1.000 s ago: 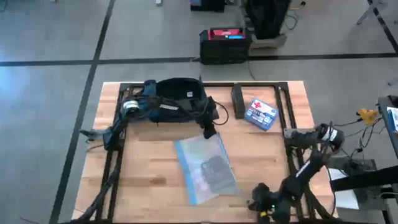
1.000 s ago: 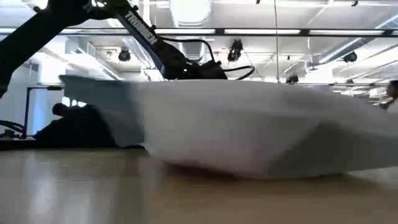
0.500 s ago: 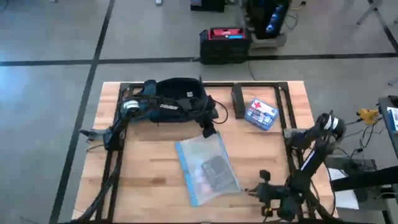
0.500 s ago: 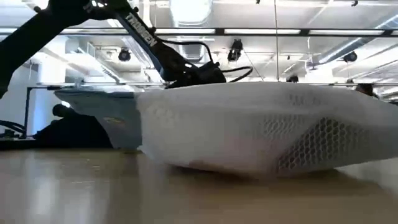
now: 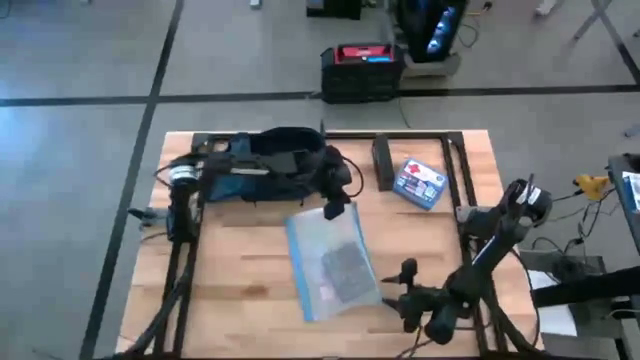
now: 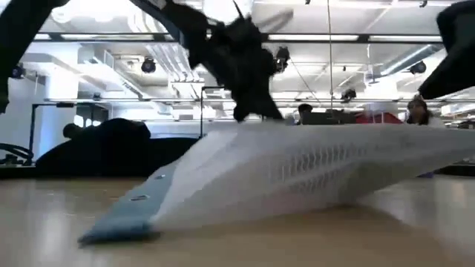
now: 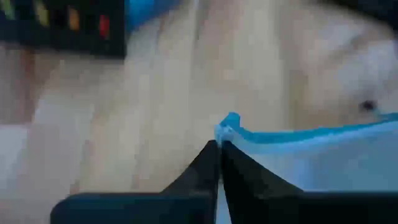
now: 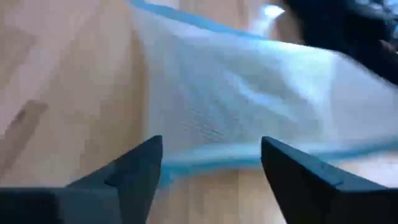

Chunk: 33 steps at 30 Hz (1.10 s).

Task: Unpack backpack
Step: Put the zip bag into the dark blue backpack

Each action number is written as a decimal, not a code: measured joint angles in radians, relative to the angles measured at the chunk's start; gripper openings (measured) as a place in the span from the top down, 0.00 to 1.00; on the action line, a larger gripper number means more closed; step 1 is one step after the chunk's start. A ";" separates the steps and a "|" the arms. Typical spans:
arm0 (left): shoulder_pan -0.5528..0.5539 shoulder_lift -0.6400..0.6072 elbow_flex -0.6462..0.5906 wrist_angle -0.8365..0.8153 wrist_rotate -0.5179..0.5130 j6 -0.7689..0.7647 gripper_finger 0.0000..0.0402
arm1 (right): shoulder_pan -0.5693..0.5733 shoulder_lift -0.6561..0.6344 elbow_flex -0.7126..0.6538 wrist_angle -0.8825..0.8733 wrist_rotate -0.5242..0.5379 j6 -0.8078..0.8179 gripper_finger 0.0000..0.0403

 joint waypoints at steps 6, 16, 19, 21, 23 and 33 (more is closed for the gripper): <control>-0.066 -0.114 -0.001 -0.078 -0.102 0.007 1.00 | -0.052 0.028 0.010 0.091 -0.041 -0.155 0.25; -0.181 -0.232 -0.060 -0.183 -0.277 -0.009 1.00 | -0.176 0.131 0.091 0.090 0.042 -0.243 0.28; -0.206 -0.253 -0.076 -0.186 -0.276 -0.021 1.00 | -0.181 0.088 0.117 0.084 0.041 -0.219 0.30; -0.221 -0.265 -0.080 -0.185 -0.276 -0.023 1.00 | -0.188 0.043 0.122 0.064 0.041 -0.186 0.30; -0.237 -0.279 -0.080 -0.174 -0.274 -0.024 1.00 | -0.200 -0.008 0.103 0.039 0.036 -0.127 0.31; -0.297 -0.334 -0.079 -0.163 -0.271 -0.032 1.00 | -0.358 -0.169 -0.053 0.055 -0.199 0.177 0.20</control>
